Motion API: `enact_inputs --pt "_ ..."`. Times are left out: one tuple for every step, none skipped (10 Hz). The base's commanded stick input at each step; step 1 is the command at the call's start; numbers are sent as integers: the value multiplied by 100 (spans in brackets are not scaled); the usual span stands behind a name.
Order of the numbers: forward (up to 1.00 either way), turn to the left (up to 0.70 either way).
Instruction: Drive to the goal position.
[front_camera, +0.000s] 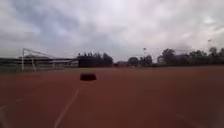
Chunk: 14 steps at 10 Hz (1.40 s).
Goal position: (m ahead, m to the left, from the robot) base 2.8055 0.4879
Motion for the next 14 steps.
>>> enact_inputs --pt "70 0" --pt "70 0" --pt "70 0" --pt "70 0" --pt "70 0" --pt "70 0" --pt "70 0" --pt "70 0" --pt "70 0" --pt "70 0" --pt "70 0" --pt "70 0" --pt "70 0" --pt "70 0"
